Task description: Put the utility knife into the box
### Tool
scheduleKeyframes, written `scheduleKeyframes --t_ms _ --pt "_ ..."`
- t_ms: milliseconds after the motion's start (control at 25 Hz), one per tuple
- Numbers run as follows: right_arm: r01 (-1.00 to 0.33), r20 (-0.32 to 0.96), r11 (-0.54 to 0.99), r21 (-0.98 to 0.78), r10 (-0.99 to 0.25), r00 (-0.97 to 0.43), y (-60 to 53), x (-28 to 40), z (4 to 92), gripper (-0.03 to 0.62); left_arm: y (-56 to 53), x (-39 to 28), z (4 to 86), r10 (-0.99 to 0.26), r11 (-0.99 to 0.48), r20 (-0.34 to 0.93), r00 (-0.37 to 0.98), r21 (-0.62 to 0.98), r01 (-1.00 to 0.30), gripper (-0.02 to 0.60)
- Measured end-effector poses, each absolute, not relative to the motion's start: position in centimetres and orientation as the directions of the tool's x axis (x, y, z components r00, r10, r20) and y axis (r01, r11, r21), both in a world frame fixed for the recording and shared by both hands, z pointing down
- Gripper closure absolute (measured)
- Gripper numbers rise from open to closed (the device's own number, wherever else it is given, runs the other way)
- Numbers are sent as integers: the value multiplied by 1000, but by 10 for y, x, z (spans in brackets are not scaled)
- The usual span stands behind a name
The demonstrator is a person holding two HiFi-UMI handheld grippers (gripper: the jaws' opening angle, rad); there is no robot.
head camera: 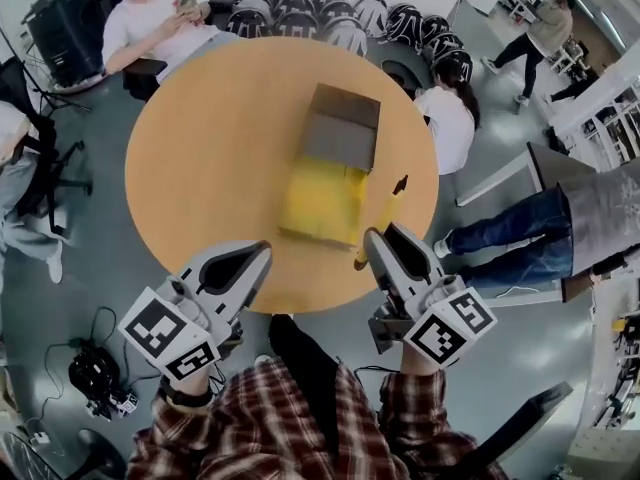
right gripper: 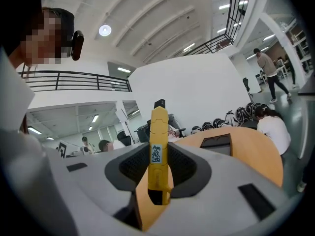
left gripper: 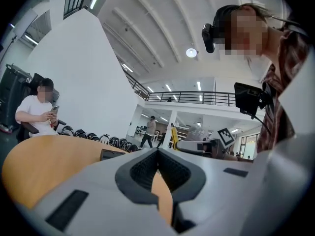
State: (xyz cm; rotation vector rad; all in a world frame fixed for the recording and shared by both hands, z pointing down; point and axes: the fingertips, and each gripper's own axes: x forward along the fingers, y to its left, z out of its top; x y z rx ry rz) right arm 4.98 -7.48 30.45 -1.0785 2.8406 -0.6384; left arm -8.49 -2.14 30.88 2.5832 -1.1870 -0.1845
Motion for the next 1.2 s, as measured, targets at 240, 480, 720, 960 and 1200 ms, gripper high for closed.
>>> scheduleKeyframes --t_ms 240,480,720,960,1200 --pt "-658 125 678 -328 -659 -742 -132 52 287 473 -82 -80 289 -734 -652 -6 679 288 -701 571" --pt "-691 170 662 -289 -675 -718 -169 44 280 473 -122 -83 281 -698 -686 -6 716 291 -667 571" --pt "-747 269 625 -228 -697 -665 -192 38 298 472 -148 -80 294 -623 -741 15 782 310 -596 571" --pt "-774 430 608 -175 -660 -616 -210 37 345 473 -162 -78 311 -577 -762 29 816 342 -551 571" --pt "-778 634 607 -163 -539 -554 -231 35 428 472 -169 -78 327 -560 -752 54 827 385 -535 571"
